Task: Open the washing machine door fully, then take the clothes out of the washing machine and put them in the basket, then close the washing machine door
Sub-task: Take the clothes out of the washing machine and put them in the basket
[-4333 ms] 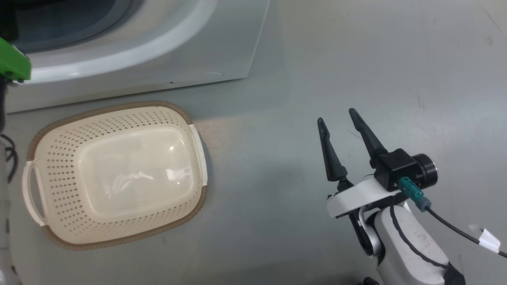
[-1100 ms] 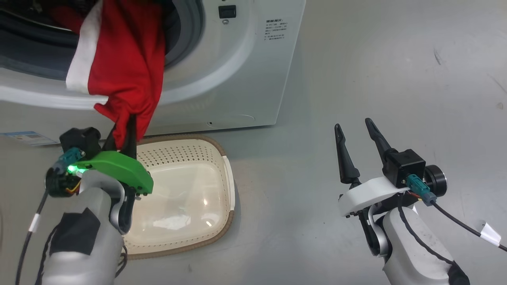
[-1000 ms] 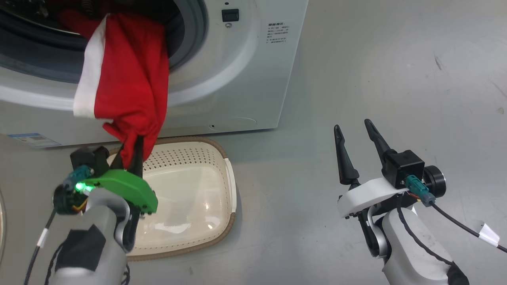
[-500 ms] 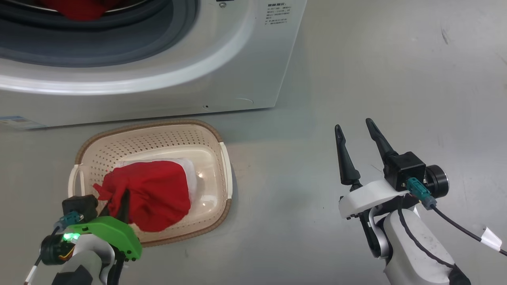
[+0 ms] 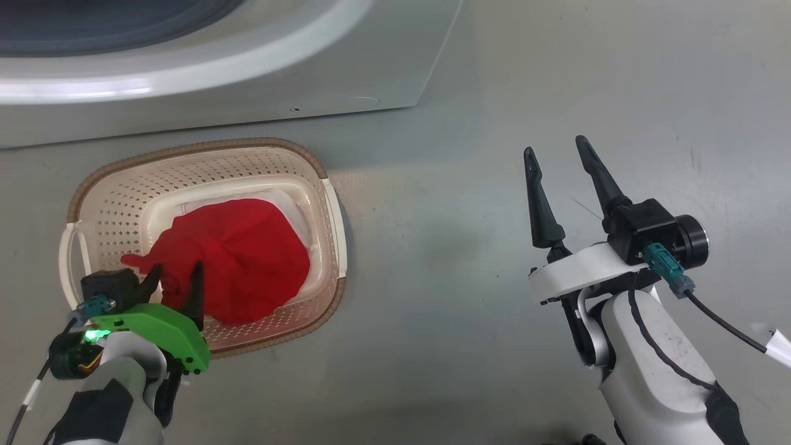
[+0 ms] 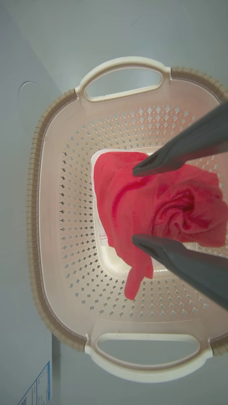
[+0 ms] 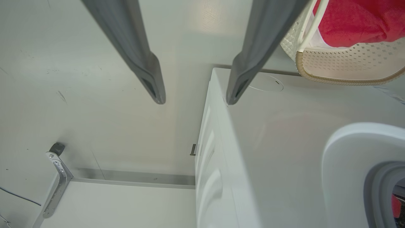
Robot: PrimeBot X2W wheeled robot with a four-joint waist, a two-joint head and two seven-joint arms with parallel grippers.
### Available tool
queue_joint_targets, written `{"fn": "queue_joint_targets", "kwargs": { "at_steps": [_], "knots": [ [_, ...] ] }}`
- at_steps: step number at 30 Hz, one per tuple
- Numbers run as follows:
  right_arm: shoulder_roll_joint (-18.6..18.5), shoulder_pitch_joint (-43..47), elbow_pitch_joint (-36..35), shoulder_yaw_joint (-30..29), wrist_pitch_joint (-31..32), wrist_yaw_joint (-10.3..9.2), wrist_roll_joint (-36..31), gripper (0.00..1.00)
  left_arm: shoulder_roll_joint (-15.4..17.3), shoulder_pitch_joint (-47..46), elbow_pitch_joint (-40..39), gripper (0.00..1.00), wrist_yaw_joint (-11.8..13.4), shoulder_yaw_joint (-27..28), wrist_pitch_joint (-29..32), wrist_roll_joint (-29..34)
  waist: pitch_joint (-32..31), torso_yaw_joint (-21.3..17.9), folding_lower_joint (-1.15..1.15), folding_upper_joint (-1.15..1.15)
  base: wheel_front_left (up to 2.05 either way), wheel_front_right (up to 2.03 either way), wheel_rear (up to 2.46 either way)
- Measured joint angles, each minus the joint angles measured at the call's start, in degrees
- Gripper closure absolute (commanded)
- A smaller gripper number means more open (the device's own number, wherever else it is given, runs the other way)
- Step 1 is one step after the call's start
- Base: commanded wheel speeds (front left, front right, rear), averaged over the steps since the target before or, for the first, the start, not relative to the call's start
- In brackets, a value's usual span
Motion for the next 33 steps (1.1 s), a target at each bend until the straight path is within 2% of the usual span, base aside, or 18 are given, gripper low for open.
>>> {"fn": "queue_joint_targets", "kwargs": {
  "at_steps": [4,11,22,33],
  "knots": [
    [-0.07,-0.26,0.20,-0.68,0.00,-0.01,-0.16,0.00,-0.15,-0.87,1.18,0.00,0.00,-0.26,0.00,0.05,1.23,-0.39,0.00,0.00,0.00,0.00,0.00],
    [-0.08,-0.27,0.49,-1.36,0.00,-0.03,-0.15,0.00,-0.31,-1.38,1.07,0.00,-0.01,-0.76,0.00,1.27,-0.41,-0.08,0.00,0.00,0.00,0.00,0.00],
    [-0.09,-0.05,1.86,-3.43,0.00,-0.04,-0.16,0.00,-0.65,-1.18,-9.00,0.00,-0.01,3.00,-0.03,3.00,-5.54,1.40,0.00,0.00,0.00,0.00,0.00],
    [-0.10,2.50,3.44,-5.12,0.00,0.38,-0.26,0.00,-1.07,3.46,-20.08,0.00,0.00,7.81,-0.16,6.62,-12.72,2.84,0.00,0.00,0.00,0.00,0.00]
  ]
}}
